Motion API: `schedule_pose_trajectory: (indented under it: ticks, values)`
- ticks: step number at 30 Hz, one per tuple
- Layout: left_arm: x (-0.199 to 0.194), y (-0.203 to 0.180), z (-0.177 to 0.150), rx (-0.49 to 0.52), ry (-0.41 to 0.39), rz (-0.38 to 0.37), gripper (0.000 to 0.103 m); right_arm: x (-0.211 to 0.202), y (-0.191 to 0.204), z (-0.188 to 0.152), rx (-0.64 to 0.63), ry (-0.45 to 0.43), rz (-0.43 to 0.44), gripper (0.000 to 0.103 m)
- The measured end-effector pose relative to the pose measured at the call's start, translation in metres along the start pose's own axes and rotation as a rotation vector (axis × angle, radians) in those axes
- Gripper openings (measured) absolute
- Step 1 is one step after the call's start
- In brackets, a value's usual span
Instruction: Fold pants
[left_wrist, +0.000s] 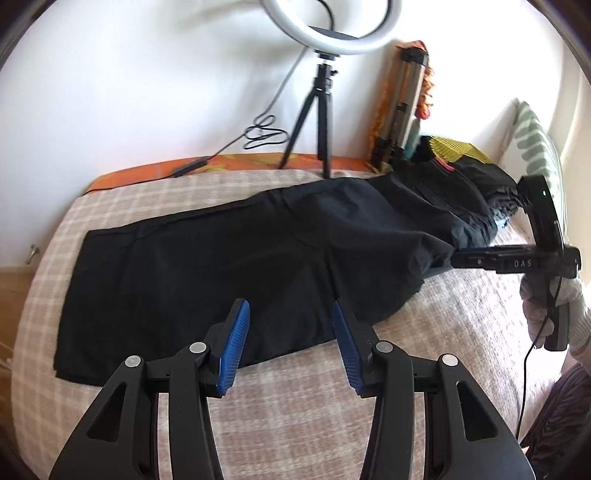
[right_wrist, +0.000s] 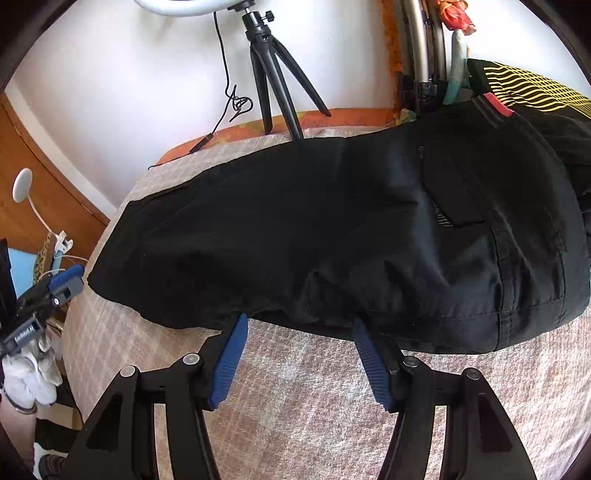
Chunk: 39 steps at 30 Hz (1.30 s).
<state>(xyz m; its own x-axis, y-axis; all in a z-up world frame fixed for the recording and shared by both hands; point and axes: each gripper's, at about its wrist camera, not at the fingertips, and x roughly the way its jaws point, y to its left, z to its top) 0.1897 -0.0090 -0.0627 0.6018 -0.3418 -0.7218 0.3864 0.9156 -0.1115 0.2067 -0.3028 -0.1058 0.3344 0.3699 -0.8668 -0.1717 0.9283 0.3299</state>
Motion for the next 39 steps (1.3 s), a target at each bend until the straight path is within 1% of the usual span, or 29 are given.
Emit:
schedule_pose_trajectory:
  ticks: [3, 4, 5, 7, 10, 12, 13, 15, 18, 21, 24, 25, 26, 27, 28, 29, 30, 31, 33, 36, 38, 39]
  values:
    - [0.023, -0.054, 0.01, 0.133, 0.026, -0.068, 0.046, -0.022, -0.017, -0.001, 0.07, -0.04, -0.029, 0.065]
    - [0.03, -0.07, 0.013, 0.171, 0.041, -0.087, 0.049, -0.027, -0.024, -0.003, 0.099, -0.054, -0.045, 0.067]
    - [0.038, -0.084, 0.015, 0.205, 0.054, -0.104, 0.051, -0.033, -0.031, -0.004, 0.129, -0.066, -0.057, 0.069]
    - [0.054, -0.109, 0.017, 0.27, 0.083, -0.126, 0.051, -0.039, -0.047, -0.007, 0.196, -0.075, -0.083, 0.07]
    - [0.076, -0.136, 0.015, 0.38, 0.127, -0.111, 0.053, -0.043, -0.074, -0.011, 0.312, -0.065, -0.074, 0.074]
    - [0.092, -0.145, 0.013, 0.446, 0.163, -0.077, 0.058, -0.044, -0.089, -0.01, 0.355, -0.066, -0.074, 0.074]
    - [0.098, -0.147, 0.012, 0.478, 0.177, -0.054, 0.062, -0.044, -0.095, -0.009, 0.366, -0.071, -0.082, 0.074]
    - [0.11, -0.148, 0.012, 0.516, 0.198, -0.014, 0.063, -0.041, -0.107, -0.006, 0.401, -0.077, -0.079, 0.078]
    - [0.119, -0.14, 0.015, 0.506, 0.221, -0.026, 0.065, -0.029, -0.123, -0.002, 0.454, -0.069, -0.049, 0.078]
    - [0.123, -0.136, 0.02, 0.503, 0.232, -0.048, 0.065, -0.017, -0.136, 0.001, 0.491, -0.062, 0.004, 0.078]
    - [0.126, -0.133, 0.023, 0.511, 0.239, -0.08, 0.056, -0.014, -0.141, 0.004, 0.494, -0.073, 0.012, 0.078]
    - [0.126, -0.131, 0.025, 0.508, 0.239, -0.085, 0.043, -0.013, -0.142, 0.005, 0.497, -0.077, 0.015, 0.079]
    - [0.127, -0.128, 0.027, 0.507, 0.237, -0.078, 0.023, -0.012, -0.144, 0.005, 0.504, -0.081, 0.02, 0.079]
    - [0.126, -0.124, 0.03, 0.498, 0.242, -0.082, 0.022, -0.012, -0.145, 0.005, 0.514, -0.087, 0.025, 0.075]
    - [0.125, -0.121, 0.033, 0.48, 0.25, -0.105, 0.018, -0.012, -0.145, 0.005, 0.519, -0.092, 0.028, 0.071]
    - [0.123, -0.119, 0.035, 0.475, 0.254, -0.112, 0.015, -0.012, -0.145, 0.005, 0.516, -0.089, 0.038, 0.059]
    - [0.12, -0.12, 0.036, 0.485, 0.249, -0.105, 0.014, -0.013, -0.145, 0.005, 0.511, -0.083, 0.057, 0.048]
    - [0.117, -0.122, 0.035, 0.501, 0.246, -0.102, 0.014, -0.012, -0.144, 0.006, 0.507, -0.082, 0.07, 0.045]
    - [0.112, -0.127, 0.033, 0.521, 0.249, -0.108, 0.013, -0.015, -0.14, 0.006, 0.483, -0.099, 0.053, 0.032]
    - [0.1, -0.128, 0.033, 0.51, 0.239, -0.14, 0.012, -0.023, -0.134, 0.011, 0.436, -0.114, 0.038, 0.019]
    - [0.086, -0.123, 0.036, 0.483, 0.226, -0.177, 0.012, -0.035, -0.127, 0.015, 0.395, -0.14, 0.037, 0.014]
    - [0.077, -0.12, 0.037, 0.462, 0.222, -0.203, 0.012, -0.042, -0.12, 0.019, 0.361, -0.157, 0.03, 0.013]
